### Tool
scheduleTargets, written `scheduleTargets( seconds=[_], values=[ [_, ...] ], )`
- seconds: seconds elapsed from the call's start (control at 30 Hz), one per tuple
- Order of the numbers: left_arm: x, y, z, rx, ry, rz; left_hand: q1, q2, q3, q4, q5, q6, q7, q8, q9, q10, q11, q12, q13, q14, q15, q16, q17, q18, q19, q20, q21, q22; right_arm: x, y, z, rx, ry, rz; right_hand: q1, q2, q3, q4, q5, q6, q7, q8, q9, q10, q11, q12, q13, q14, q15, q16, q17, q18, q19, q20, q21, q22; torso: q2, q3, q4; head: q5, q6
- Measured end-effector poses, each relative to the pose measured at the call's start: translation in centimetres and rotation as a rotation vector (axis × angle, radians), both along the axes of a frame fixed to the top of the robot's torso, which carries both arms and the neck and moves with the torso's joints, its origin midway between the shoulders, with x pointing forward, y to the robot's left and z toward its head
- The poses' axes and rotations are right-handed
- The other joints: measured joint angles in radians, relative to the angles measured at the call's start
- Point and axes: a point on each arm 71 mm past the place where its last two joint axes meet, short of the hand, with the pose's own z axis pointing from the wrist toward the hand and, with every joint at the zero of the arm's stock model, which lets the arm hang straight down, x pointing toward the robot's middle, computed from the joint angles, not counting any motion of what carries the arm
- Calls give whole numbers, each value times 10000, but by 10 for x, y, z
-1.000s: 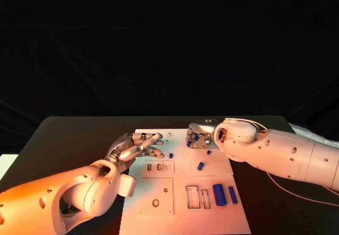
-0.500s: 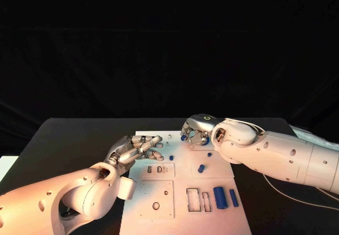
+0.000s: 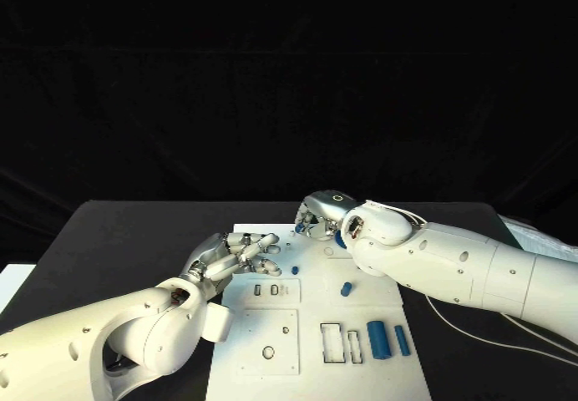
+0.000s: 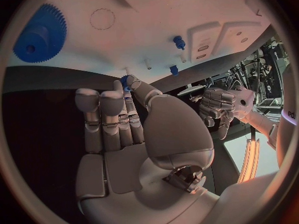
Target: Assemble the parts on the task board
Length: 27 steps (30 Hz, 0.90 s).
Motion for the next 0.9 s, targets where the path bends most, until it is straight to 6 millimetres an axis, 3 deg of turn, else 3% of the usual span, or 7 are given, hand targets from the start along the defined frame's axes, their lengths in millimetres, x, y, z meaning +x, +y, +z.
scheduleTargets(
  seconds=[0.9],
  values=[
    [0,-1,0,-2,29,-50,0,0,0,0,0,1,-1,0,0,0,0,0,-2,0,0,-1,-2,0,0,0,0,-2,8,17,-9,-206,291,-20,-1,-2,39,98,-40,-58,65,-29,6,-1,1,-4,1,0,1,36,24,0,-1,0,38,25,44,11,6,40,11]
  ],
)
